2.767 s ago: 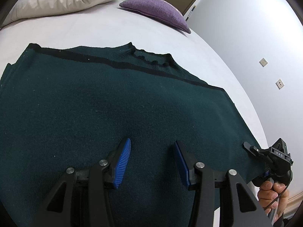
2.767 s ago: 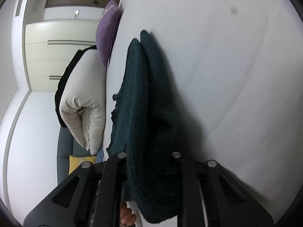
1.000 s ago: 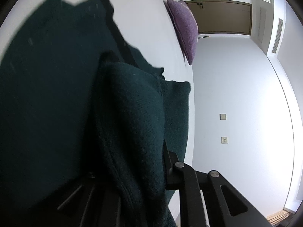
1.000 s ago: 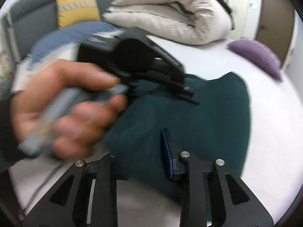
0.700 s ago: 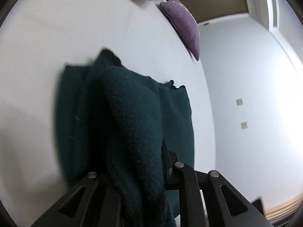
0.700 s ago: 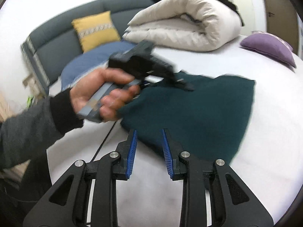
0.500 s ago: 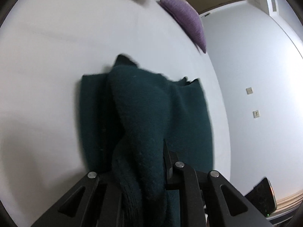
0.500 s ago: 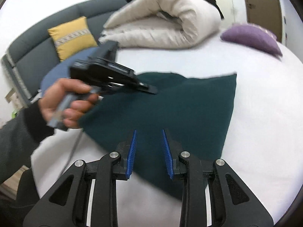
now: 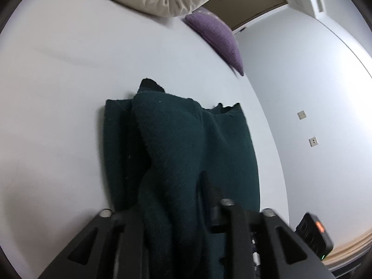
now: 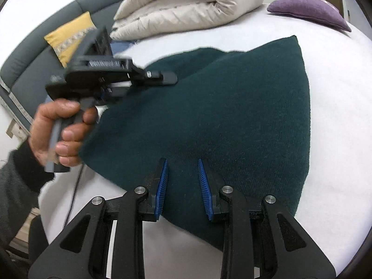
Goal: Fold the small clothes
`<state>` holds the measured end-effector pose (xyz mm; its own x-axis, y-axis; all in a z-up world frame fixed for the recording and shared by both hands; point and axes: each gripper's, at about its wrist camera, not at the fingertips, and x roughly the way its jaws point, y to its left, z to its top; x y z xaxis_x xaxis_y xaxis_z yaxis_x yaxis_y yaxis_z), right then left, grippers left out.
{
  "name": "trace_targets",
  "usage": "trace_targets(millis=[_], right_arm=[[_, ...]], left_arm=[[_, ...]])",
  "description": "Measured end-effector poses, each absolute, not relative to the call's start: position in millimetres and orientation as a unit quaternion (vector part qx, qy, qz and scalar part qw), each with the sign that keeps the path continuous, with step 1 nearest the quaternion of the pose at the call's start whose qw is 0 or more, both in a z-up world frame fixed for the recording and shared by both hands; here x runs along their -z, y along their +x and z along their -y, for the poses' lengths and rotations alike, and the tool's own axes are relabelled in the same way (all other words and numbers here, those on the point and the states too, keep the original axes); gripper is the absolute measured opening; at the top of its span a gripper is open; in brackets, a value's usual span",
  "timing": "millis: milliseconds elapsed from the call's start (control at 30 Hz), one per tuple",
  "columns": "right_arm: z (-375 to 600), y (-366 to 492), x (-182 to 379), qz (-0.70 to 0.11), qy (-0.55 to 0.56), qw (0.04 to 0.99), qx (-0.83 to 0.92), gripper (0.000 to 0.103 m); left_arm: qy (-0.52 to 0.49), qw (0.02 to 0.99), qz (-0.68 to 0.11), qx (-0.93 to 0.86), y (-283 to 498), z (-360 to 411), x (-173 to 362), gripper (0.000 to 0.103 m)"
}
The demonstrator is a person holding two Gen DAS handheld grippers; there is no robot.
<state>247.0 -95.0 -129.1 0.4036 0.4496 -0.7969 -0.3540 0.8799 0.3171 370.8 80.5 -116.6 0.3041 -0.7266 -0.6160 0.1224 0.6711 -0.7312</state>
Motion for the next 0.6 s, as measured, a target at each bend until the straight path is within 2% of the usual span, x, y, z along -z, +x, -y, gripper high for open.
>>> trace_targets(millis=[33, 133, 233, 267, 400, 467, 600], right_arm=[[94, 247, 132, -0.493, 0.045, 0.835, -0.240, 0.027], [94, 244, 137, -0.486, 0.026, 0.838, -0.245, 0.027], [98, 241, 138, -0.488, 0.034, 0.838, -0.244, 0.026], [98, 239, 137, -0.488, 0.029, 0.838, -0.242, 0.026], [87, 233, 131, -0.486, 0.000, 0.840, -0.242, 0.028], [76, 231, 130, -0.484, -0.014, 0.839, -0.249, 0.028], [67, 230, 138, -0.491, -0.022, 0.834, -0.250, 0.028]], left_arm=[[-0.298, 0.751, -0.516, 0.284, 361, -84, 114, 0.045], [-0.316, 0.755, -0.508, 0.268, 366, -93, 111, 0.045], [-0.305, 0.766, -0.510, 0.243, 365, -96, 117, 0.017], [-0.303, 0.771, -0.505, 0.243, 364, -96, 114, 0.015], [-0.260, 0.802, -0.481, 0.239, 356, -94, 96, 0.014], [-0.250, 0.800, -0.493, 0.231, 362, -93, 103, 0.014], [-0.303, 0.780, -0.497, 0.228, 363, -115, 131, 0.016]])
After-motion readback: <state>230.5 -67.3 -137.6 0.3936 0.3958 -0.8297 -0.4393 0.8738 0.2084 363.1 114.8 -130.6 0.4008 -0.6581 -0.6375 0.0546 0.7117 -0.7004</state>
